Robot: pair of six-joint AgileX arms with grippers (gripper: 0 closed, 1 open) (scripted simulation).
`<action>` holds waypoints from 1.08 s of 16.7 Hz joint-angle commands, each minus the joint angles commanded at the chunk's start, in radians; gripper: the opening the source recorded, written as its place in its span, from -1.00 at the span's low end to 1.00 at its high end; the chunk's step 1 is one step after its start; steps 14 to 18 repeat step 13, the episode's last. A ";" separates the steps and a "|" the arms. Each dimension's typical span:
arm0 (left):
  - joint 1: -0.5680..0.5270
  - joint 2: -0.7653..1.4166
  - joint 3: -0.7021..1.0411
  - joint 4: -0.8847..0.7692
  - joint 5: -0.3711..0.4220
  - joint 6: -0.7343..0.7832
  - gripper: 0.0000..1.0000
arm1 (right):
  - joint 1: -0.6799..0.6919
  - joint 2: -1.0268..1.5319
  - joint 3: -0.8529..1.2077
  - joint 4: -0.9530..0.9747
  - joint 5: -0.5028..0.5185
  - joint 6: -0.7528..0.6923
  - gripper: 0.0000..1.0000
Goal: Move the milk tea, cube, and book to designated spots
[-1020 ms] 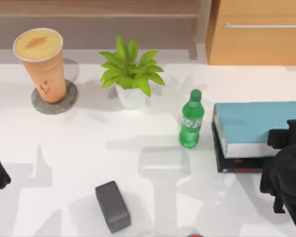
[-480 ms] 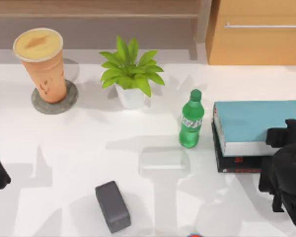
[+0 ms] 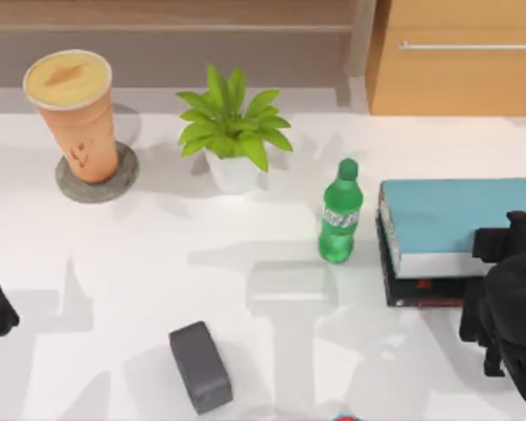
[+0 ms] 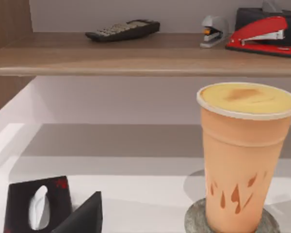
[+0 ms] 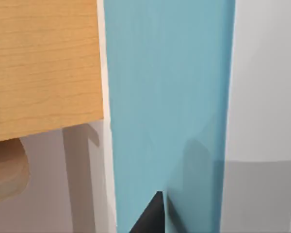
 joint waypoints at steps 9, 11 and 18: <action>0.000 0.000 0.000 0.000 0.000 0.000 1.00 | 0.000 0.000 0.000 0.000 0.000 0.000 1.00; 0.000 0.000 0.000 0.000 0.000 0.000 1.00 | 0.000 0.000 0.000 0.000 0.000 0.000 1.00; 0.000 0.000 0.000 0.000 0.000 0.000 1.00 | 0.000 0.000 0.000 0.000 0.000 0.000 1.00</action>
